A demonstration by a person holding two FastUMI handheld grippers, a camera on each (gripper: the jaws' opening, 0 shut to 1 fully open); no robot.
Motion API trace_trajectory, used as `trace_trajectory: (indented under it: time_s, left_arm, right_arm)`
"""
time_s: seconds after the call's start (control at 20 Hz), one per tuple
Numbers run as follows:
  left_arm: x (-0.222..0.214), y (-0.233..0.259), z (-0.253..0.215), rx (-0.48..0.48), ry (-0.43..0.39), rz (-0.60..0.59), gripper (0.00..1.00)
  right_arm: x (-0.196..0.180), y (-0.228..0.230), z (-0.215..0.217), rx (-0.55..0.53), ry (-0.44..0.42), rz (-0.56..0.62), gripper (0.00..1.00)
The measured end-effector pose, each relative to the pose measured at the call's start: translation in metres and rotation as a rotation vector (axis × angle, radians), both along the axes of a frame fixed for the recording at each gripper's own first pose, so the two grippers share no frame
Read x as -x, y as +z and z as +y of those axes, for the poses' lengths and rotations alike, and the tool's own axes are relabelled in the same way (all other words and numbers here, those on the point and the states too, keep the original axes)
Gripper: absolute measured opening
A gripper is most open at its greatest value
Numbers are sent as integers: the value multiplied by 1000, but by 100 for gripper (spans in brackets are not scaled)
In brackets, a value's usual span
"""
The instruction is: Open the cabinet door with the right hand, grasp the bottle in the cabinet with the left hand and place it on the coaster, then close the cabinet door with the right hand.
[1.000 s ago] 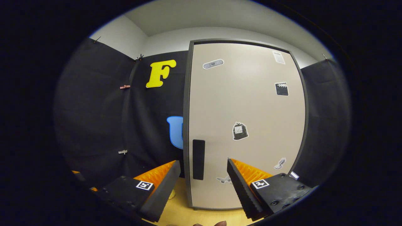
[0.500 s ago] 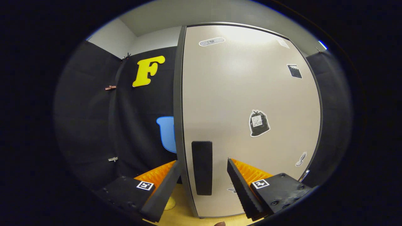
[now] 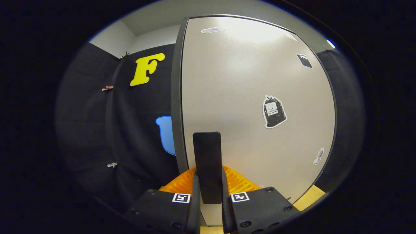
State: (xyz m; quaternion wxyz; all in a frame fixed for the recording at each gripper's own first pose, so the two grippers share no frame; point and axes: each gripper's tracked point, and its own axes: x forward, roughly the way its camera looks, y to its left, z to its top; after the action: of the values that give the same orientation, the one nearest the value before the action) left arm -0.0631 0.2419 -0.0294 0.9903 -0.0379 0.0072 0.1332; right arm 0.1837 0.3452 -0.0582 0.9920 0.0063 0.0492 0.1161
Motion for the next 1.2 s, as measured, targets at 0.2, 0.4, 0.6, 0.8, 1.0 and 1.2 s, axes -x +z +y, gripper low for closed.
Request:
trace_trajectory:
  time_s: [0.2,0.4,0.6,0.8,1.0,1.2]
  left_arm:
    - [-1,-1,-1,14,4,2,96]
    - [3,6,-3,20,-8,0,96]
    - [9,16,-13,-5,-23,-11,96]
    - [16,18,-39,-11,-27,-8,96]
    - [19,12,-57,3,-47,1,96]
    - [10,16,-80,6,-76,-4,96]
  right_arm:
    - [13,3,-1,-21,61,30,21]
    - [47,10,-13,-48,121,10,21]
    - [81,17,-28,-54,176,16,21]
    - [117,24,-54,-84,213,4,21]
    - [143,30,-76,-90,252,32,21]
    - [165,34,-105,-98,265,47,21]
